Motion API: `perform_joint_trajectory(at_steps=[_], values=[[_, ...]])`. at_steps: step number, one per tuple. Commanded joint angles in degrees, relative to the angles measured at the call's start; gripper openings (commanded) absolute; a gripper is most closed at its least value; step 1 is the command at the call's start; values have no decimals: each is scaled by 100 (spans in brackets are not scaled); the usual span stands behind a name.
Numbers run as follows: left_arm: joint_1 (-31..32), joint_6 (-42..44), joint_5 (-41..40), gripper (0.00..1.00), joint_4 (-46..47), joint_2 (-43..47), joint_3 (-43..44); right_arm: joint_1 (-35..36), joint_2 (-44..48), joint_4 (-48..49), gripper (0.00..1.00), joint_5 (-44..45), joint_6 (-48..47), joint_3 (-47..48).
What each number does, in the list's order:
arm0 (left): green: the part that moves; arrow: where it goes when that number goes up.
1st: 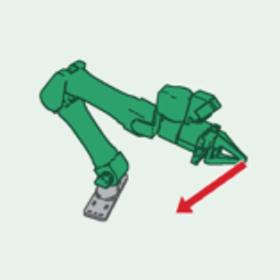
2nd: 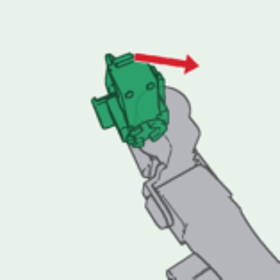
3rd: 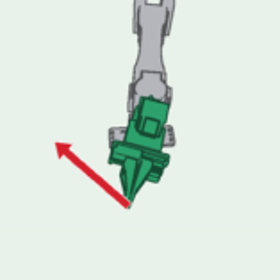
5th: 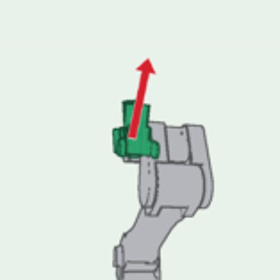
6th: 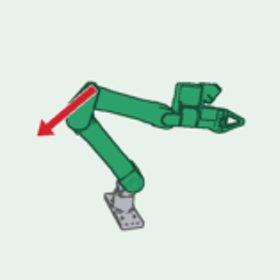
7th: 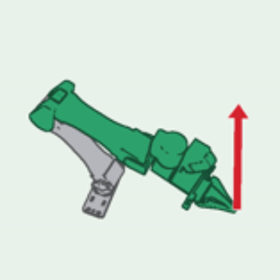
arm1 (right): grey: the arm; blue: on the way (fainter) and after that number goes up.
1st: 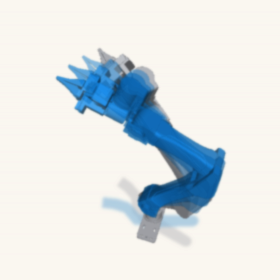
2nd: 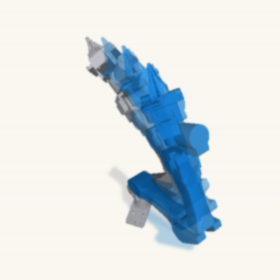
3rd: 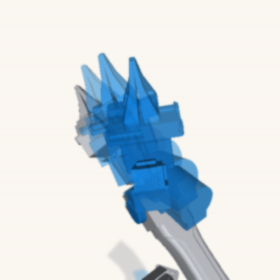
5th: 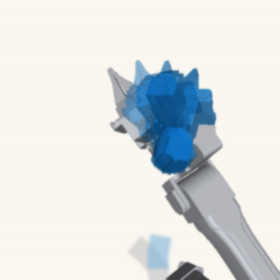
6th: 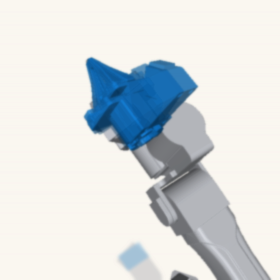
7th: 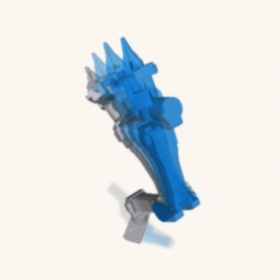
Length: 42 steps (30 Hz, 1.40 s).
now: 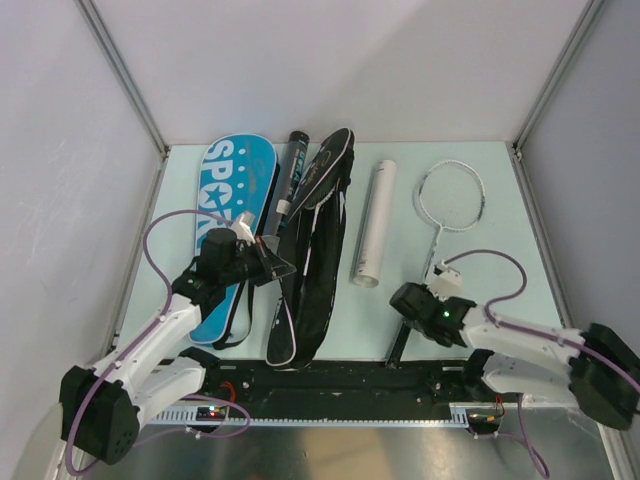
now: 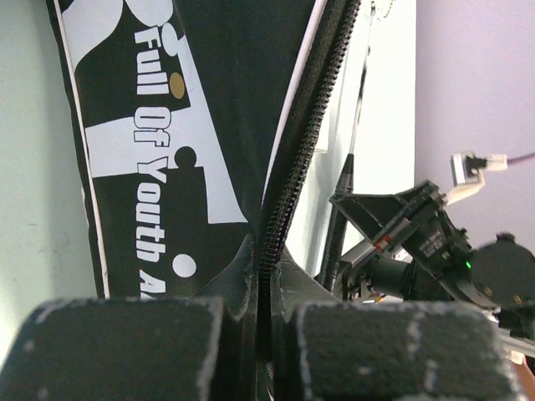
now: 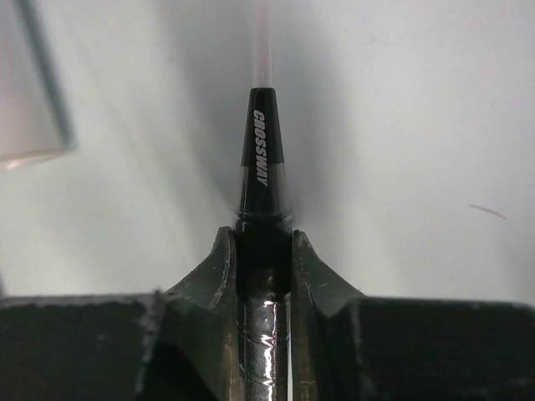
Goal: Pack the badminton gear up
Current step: Pick up the racket from the center of the board, then place the racket in the racket bag.
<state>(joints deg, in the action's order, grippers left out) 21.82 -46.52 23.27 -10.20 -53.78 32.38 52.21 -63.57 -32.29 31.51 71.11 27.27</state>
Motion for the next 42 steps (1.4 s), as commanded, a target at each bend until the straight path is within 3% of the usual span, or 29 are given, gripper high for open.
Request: perform_joint_trajectory(at_steps=[1,8,14,20,24,28,36,42], values=[[-55,-46,188,0,509,38,142,560,1326,157,0,1137,712,-226],[-55,-71,115,0,545,-15,175,1277,2947,-161,0,2630,756,-259],[-53,-83,-15,0,558,-75,179,1979,3342,-714,0,3459,912,-21],[-55,-38,-107,0,605,-251,359,2284,2732,-1563,0,2640,666,719],[-53,6,-134,0,610,-316,535,2842,2306,-2568,0,2133,1107,1206],[-55,95,-185,0,667,-366,616,3571,1825,-2958,0,1677,1291,1512],[-45,300,-294,0,830,-592,651,5491,724,-4622,0,1418,3020,2224],[-38,335,-254,0,908,-728,687,6026,-490,-5507,0,987,3434,3005]])
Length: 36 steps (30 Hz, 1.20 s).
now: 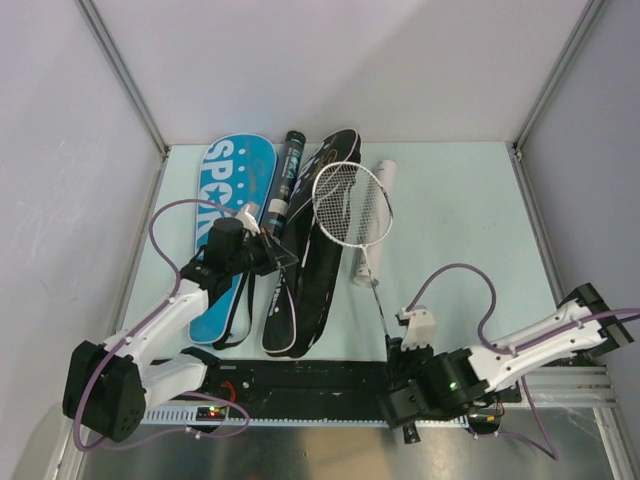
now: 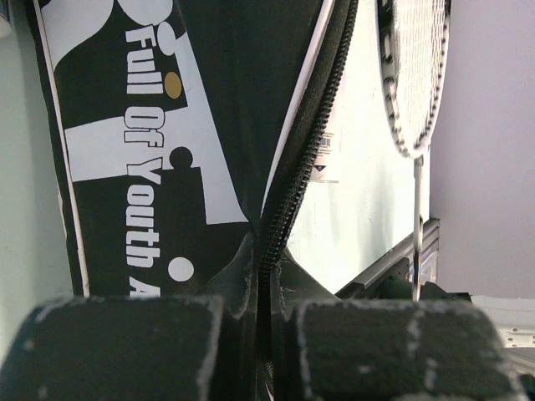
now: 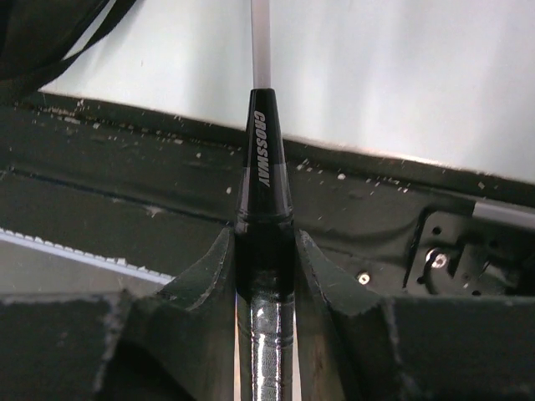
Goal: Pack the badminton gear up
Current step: Place the racket in the racket bag.
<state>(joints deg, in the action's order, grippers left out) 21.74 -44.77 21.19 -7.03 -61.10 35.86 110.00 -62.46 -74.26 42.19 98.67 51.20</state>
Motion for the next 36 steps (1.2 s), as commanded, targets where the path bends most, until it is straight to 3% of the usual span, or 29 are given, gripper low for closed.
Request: perform_joint_trajectory(at_steps=[1,5,24,36], values=[[-25,161,-50,0,598,3,341,284,-781,-1486,0,-125,771,756],[-13,150,-46,0,614,6,334,382,-1159,-1694,0,-168,812,1007],[-6,7,-160,0,624,-195,773,1626,-1330,-1772,0,-869,556,1010],[-12,67,-329,0,497,-252,944,1981,-1313,-1776,0,-1263,1413,640]])
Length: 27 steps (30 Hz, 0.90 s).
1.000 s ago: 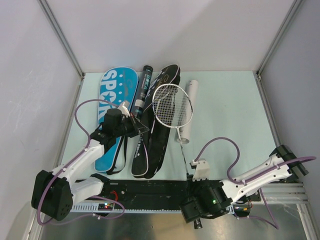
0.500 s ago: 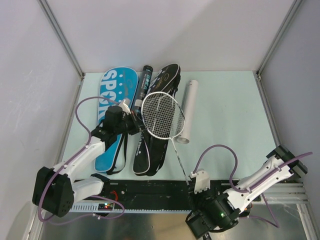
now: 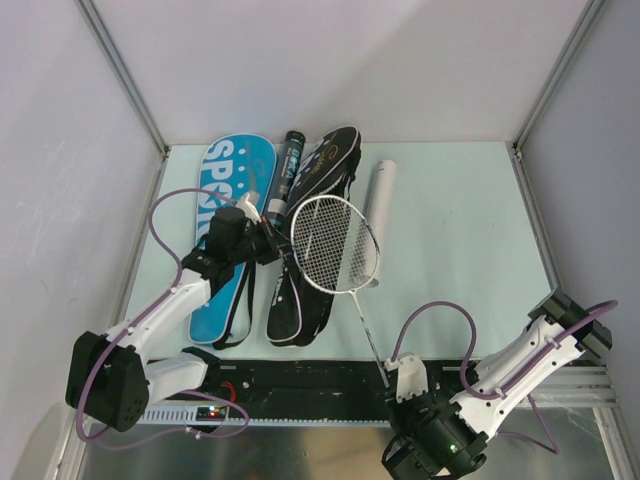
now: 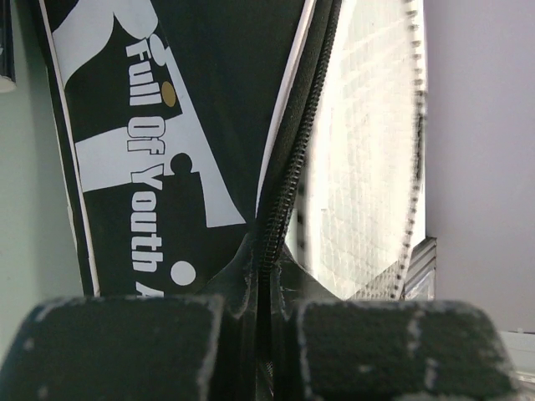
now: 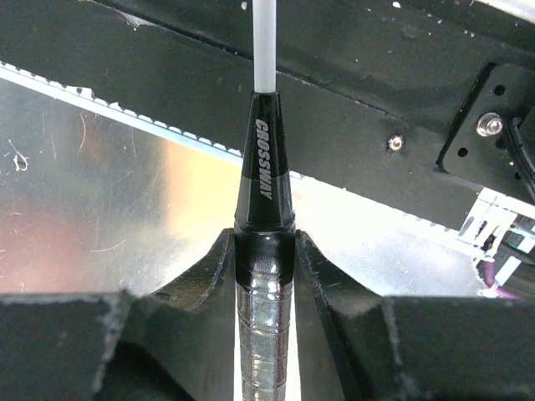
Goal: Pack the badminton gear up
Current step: Place the racket in the racket bag.
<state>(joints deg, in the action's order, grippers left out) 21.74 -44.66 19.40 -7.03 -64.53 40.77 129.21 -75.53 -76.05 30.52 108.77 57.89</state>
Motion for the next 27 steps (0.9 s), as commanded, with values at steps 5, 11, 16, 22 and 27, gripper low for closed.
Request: perform_joint_trajectory(at_steps=[5,11,16,22,27], values=[[-9,196,-243,0,305,164,507,-92,-7,-1597,0,-84,313,-32],[-11,212,-197,0,281,178,456,-287,55,-1589,0,305,157,112],[7,142,-75,0,350,155,309,-879,-298,-1596,0,1062,-372,670],[33,95,50,0,445,170,146,-1605,-1014,-1605,0,1611,-1039,1319],[81,-14,216,0,610,125,46,-2165,-1228,-1600,0,2206,-1218,1724]])
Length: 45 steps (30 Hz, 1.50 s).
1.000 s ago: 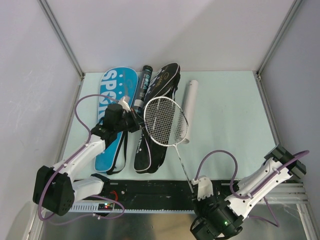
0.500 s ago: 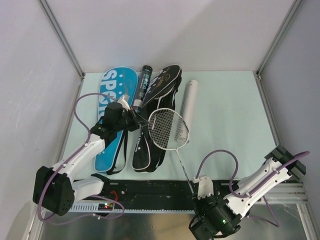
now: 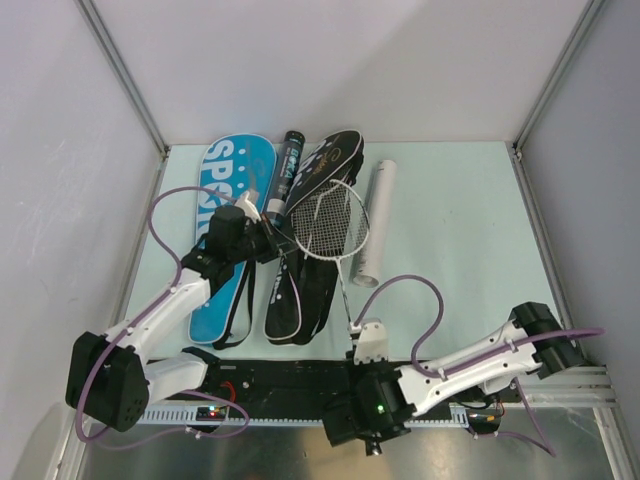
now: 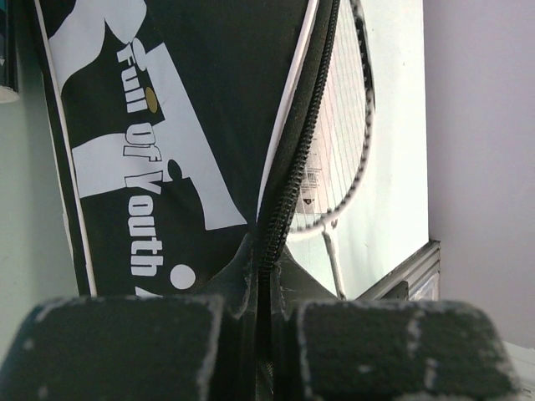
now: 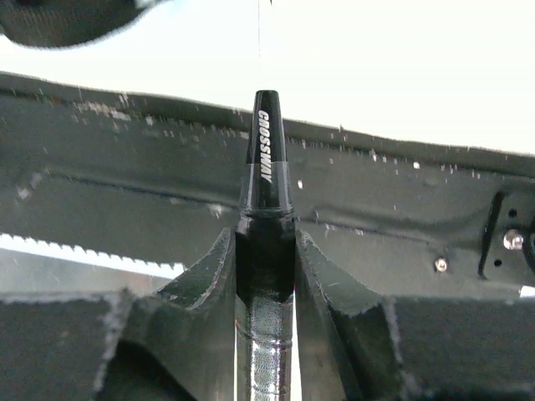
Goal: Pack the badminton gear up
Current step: Place the racket in the racket bag.
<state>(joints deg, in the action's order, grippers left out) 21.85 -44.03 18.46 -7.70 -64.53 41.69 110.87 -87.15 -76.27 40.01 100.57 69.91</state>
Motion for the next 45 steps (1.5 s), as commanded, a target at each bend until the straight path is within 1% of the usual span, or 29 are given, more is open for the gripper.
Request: perform_joint_trajectory(at_steps=[1,6,9,11,15,17,19,22,23,25,28,32,36,41,45], values=[[76,-109,348,0,706,94,-69,-440,-113,-1577,0,1406,-486,646],[146,-240,463,0,938,26,-158,-1057,-552,-1554,0,2314,-1365,1568],[168,-299,520,0,1031,42,-216,-1469,-843,-1412,0,2643,-1968,1967],[174,-352,565,0,1097,52,-267,-1761,-1090,-1225,0,2848,-2382,2148],[185,-540,716,0,1302,44,-385,-2202,-1445,-408,0,3111,-3377,2278],[201,-619,788,0,1384,45,-439,-2425,-1530,105,0,3187,-3863,2267],[205,-680,849,0,1449,50,-490,-2626,-1519,957,0,3192,-4661,2146],[206,-773,910,0,1524,77,-544,-2866,-1383,3082,0,2884,-6134,1670],[206,-804,934,0,1552,84,-551,-2960,-1317,3641,0,2680,-6514,1479],[208,-847,956,0,1583,104,-558,-3131,-1250,4574,0,2343,-6902,1222],[208,-899,974,0,1625,126,-581,-3351,-1326,5311,0,2172,-7127,1105],[206,-1027,1044,0,1733,148,-657,-3558,-1487,5969,0,2009,-7195,1087],[207,-1132,1085,0,1841,194,-732,-3655,-1458,6175,0,1770,-6818,1053],[207,-1253,1138,0,1962,207,-788,-3667,-1256,6411,8,1594,-6266,657],[206,-1282,1163,0,2018,208,-794,-3707,-1229,6556,12,1359,-6198,405]])
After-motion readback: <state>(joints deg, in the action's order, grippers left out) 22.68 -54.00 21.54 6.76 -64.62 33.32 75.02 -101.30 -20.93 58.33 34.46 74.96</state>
